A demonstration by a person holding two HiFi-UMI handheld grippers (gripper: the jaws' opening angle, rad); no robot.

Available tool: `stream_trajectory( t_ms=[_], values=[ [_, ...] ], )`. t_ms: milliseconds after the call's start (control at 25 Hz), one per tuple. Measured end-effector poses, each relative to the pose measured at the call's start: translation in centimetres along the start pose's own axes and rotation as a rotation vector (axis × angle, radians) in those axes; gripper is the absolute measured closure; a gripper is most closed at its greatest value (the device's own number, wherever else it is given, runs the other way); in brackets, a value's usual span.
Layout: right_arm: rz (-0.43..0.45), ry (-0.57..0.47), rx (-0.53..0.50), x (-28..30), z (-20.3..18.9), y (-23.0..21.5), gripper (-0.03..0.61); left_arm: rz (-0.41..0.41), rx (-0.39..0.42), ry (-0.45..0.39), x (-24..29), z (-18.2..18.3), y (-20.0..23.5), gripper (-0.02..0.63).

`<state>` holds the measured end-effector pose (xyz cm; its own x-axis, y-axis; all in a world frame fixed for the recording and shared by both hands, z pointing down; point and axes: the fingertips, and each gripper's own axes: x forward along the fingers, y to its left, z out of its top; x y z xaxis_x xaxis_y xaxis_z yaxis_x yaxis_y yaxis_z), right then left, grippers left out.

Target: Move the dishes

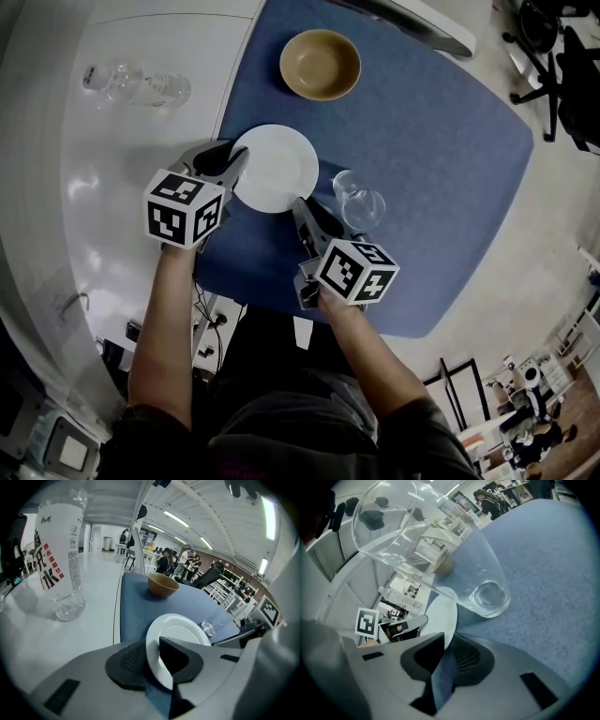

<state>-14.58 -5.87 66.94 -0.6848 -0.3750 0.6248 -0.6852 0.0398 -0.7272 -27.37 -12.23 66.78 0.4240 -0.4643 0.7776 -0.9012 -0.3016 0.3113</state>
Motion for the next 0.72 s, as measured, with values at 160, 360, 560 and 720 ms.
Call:
stream_trajectory(
  t_ms=[160, 360, 560, 720],
  values=[
    [0.006, -0.005, -0.004, -0.4, -0.3, 0.2, 0.523, -0.008, -0.01, 0.0, -0.3, -0.2, -0.2, 0.528],
    [0.021, -0.011, -0.015, -1.5, -0.4, 0.6, 0.526, -0.007, -0.009, -0.015, -0.8, 0.0, -1.0, 0.528],
    [0.039, -0.002, -0.039, -3.6, -0.9, 0.9, 0.526, 0.004, -0.028, -0.028, -2.3, -0.4, -2.9, 0.528],
    [0.063, 0.015, -0.055, -5.8, -2.2, 1.2, 0.526, 0.007, -0.039, -0.023, -4.2, -1.4, -4.8, 0.529]
  ],
)
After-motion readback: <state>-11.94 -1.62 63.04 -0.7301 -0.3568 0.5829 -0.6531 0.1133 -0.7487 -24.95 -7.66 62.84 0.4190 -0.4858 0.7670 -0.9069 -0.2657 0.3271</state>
